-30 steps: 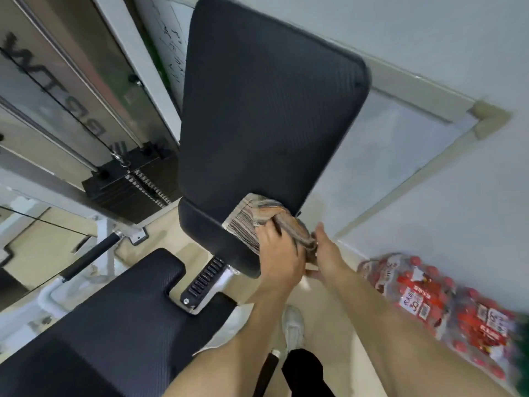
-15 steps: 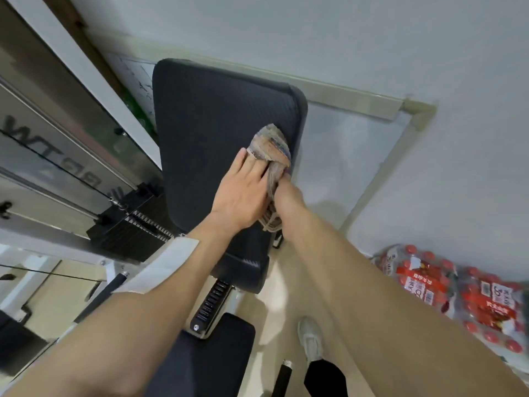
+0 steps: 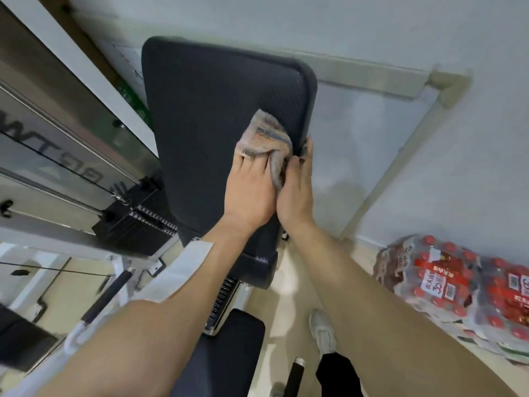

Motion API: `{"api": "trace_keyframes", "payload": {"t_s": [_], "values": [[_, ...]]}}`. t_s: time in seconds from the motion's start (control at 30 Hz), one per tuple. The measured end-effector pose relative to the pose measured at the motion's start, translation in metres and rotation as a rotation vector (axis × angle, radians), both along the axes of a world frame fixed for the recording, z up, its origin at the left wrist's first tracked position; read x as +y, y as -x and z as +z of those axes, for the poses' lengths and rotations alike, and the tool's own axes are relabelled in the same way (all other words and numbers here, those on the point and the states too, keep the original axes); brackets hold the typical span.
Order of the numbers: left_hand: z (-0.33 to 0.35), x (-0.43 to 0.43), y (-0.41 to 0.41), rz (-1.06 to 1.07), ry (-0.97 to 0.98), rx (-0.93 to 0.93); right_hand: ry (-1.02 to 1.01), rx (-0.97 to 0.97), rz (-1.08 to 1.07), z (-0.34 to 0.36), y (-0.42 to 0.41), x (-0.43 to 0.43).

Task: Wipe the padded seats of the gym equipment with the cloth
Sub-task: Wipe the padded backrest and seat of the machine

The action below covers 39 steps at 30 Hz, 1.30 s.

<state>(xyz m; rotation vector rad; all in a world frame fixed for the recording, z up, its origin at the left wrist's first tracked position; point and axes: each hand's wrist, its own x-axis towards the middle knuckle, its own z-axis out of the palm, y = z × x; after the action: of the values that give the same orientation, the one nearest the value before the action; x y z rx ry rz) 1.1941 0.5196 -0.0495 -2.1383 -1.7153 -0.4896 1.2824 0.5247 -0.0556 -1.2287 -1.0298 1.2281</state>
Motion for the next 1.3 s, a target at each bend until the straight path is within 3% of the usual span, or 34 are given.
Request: {"api": "trace_keyframes", "payload": {"t_s": [0.2,0.3,0.4,0.57,0.7,0.8,0.87,0.97,1.1,1.3], "values": [[-0.104,-0.068,0.012,0.14,0.176,-0.056,0.156,0.02,-0.058,-0.106,0.027,-0.062],[-0.141,-0.094,0.016,0.209,0.338,0.003,0.231,0.05,-0.085,-0.14,0.035,-0.084],[-0.167,-0.121,0.02,0.263,0.497,-0.036,0.418,0.074,-0.027,-0.162,0.039,-0.106],[-0.161,-0.151,0.013,0.526,0.585,-0.667,0.516,-0.156,0.009,-0.151,0.039,-0.126],[-0.142,-0.138,0.007,0.73,0.434,-1.143,0.633,-0.151,-0.073,-0.148,0.031,-0.127],[-0.137,-0.128,0.012,0.924,0.539,-1.476,0.7,-0.119,-0.056,-0.149,0.03,-0.129],[-0.137,-0.128,0.018,1.037,0.511,-1.776,0.617,-0.206,0.036,-0.146,0.035,-0.138],[-0.13,-0.127,0.032,1.144,0.381,-2.22,0.347,-0.598,0.28,-0.15,0.044,-0.162],[-0.136,-0.112,0.057,1.14,0.313,-2.401,0.009,-1.079,0.359,-0.158,0.044,-0.169],[-0.144,-0.096,0.08,1.169,0.224,-2.374,-0.072,-1.241,0.472,-0.157,0.042,-0.163]]}}
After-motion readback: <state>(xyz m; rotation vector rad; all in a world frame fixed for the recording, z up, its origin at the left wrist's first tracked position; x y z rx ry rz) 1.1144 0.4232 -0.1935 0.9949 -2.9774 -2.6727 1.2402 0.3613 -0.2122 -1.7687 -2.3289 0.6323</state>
